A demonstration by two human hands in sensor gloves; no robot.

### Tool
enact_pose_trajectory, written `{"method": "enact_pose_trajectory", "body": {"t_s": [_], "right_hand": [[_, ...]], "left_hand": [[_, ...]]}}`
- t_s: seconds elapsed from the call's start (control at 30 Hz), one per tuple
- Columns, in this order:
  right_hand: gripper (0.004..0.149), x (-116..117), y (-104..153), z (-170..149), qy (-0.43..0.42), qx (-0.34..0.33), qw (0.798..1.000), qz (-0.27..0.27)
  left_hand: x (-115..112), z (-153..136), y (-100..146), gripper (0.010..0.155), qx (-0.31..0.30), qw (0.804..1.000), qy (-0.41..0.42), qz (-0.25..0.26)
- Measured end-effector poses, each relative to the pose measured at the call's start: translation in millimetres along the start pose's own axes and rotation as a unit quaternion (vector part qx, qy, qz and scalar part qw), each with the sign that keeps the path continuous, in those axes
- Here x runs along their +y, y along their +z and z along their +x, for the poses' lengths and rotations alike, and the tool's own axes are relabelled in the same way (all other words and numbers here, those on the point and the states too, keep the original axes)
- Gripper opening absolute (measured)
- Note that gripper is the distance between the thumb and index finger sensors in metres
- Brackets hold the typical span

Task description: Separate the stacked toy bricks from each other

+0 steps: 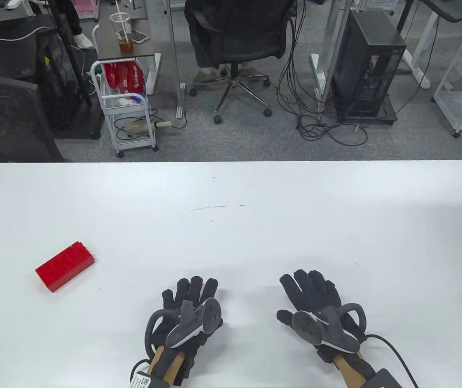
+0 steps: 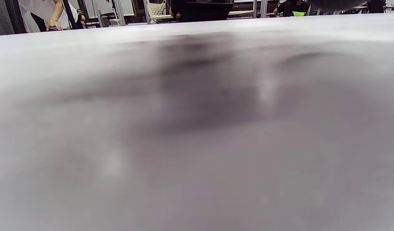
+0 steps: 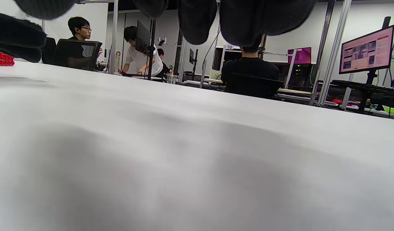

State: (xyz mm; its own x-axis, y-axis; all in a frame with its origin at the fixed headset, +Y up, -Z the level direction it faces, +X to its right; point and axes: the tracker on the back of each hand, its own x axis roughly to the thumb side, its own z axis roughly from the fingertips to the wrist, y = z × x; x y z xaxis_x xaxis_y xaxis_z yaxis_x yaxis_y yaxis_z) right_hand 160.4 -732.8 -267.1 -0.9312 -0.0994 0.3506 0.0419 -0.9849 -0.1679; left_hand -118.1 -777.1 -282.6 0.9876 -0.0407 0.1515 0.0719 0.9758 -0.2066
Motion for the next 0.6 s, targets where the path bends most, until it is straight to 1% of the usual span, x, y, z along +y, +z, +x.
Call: {"method": "enact_pose_trajectory", "body": {"t_s": [0.1, 0.37, 0.47, 0.6], "right_hand": [[0.080, -1, 1, -1, -0.004, -0.001, 1.000, -0.006], [0.080, 1, 1, -1, -0.009, -0.003, 1.000, 0.000], [0.080, 1, 1, 0, -0.007, -0.005, 1.000, 0.004], [0.080, 1, 1, -1, -0.014, -0.006, 1.000, 0.003]], "left_hand": [[0, -1, -1, 0.093, 0.002, 1.000, 0.003, -0.004], [1, -5, -2, 0.091, 0.016, 1.000, 0.001, 0.000], [0, -10, -3, 0.091, 0.026, 1.000, -0.001, -0.004], [3, -20, -6, 0.090, 0.045, 0.999, -0.010, 0.003]]}}
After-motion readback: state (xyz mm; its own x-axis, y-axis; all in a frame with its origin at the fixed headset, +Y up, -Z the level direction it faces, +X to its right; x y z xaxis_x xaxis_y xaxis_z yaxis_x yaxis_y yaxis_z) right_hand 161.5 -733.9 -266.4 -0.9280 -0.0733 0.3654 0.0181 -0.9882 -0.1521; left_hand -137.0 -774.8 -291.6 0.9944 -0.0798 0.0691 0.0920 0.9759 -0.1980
